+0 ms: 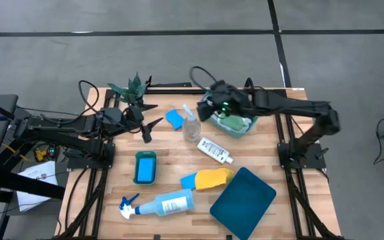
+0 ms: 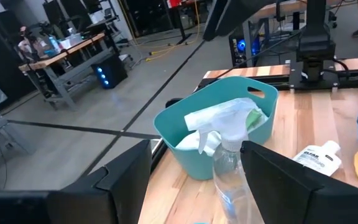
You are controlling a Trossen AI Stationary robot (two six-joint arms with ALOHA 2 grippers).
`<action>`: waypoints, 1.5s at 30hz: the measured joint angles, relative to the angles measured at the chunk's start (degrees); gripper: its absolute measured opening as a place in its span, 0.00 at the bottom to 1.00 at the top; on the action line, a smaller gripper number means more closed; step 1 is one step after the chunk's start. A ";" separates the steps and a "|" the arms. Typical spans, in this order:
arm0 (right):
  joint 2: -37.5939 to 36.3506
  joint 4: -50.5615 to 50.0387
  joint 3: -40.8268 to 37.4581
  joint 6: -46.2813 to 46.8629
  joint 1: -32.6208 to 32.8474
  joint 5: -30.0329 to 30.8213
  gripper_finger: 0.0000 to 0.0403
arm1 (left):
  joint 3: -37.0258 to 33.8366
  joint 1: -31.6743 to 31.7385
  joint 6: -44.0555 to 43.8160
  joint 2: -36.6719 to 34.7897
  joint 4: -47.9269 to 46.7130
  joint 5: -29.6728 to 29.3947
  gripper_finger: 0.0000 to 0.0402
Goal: Pick & Place Kitchen Items
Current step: Put the transparent spray bottle into the blue bin
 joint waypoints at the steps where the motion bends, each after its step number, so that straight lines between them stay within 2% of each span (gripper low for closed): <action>1: 2.25 -2.22 3.48 -0.38 0.00 -0.05 0.59 | 0.00 0.00 -0.19 0.00 0.00 -0.12 0.60; 8: 14.84 -14.43 23.03 1.05 -0.03 -1.25 0.59 | 0.00 0.02 -2.78 0.02 0.01 -0.13 0.58; 16: 24.92 -26.14 36.24 4.35 -1.46 -6.52 0.59 | 0.00 0.02 -5.76 0.02 0.00 -0.13 0.58; 26: 26.88 -30.39 37.67 7.06 -1.44 -7.97 0.59 | 0.00 0.02 -5.97 0.04 0.00 -0.08 0.58; 45: 27.71 -29.69 37.73 5.57 -1.43 -9.86 0.59 | 0.00 0.02 -5.97 0.04 0.00 -0.06 0.58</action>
